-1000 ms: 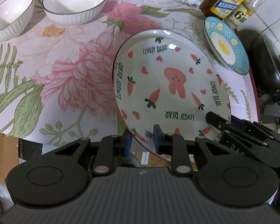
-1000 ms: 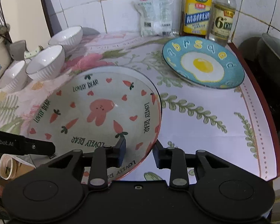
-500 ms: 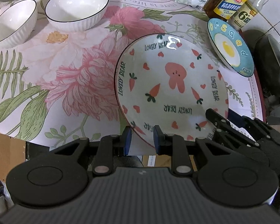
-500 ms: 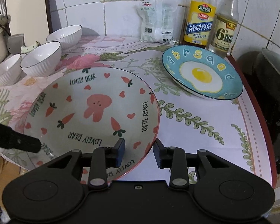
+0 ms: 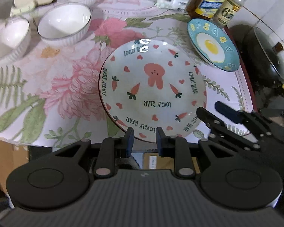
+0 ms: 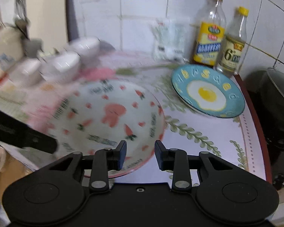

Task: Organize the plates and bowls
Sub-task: 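Open both grippers and pull back from the plate stack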

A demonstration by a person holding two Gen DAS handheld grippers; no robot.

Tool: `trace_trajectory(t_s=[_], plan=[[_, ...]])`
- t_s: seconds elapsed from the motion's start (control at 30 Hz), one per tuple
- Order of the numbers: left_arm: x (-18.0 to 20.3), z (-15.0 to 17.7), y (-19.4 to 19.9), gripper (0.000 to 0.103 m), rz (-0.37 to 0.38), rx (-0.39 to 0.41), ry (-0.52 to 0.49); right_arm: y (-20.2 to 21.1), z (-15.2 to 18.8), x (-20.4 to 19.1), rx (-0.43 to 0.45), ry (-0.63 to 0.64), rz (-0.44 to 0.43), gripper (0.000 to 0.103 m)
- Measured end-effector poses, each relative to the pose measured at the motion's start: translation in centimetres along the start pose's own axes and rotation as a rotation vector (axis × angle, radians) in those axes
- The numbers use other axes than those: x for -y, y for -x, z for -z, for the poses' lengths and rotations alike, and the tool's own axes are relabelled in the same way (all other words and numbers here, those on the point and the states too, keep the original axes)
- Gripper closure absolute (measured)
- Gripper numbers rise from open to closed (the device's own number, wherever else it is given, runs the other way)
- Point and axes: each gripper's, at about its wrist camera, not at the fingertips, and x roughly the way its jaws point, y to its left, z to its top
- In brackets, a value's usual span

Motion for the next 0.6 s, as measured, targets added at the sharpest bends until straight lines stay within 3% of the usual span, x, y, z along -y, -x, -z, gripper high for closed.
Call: trace_trajectory(t_s=[0.07, 0.23, 0.5, 0.6], plan=[[0.6, 0.3, 1.1, 0.071, 0.011, 0.013, -0.032, 1.8, 0.2, 0.5, 0.043, -0.015, -0.03, 0.058], [2.3, 0.9, 3.9, 0.063, 0.005, 0.062, -0.106, 5.8, 1.1, 2.6, 0.159, -0.076, -0.083, 0.048], [5.4, 2.1, 7.2, 0.061, -0.019, 0.127, -0.207, 10.0, 3.0, 5.1, 0.287, -0.103, -0.087, 0.04], [6.5, 2.0, 8.0, 0.055, -0.016, 0.153, -0.227, 11.3, 3.6, 6.0, 0.328, -0.102, -0.088, 0.035]])
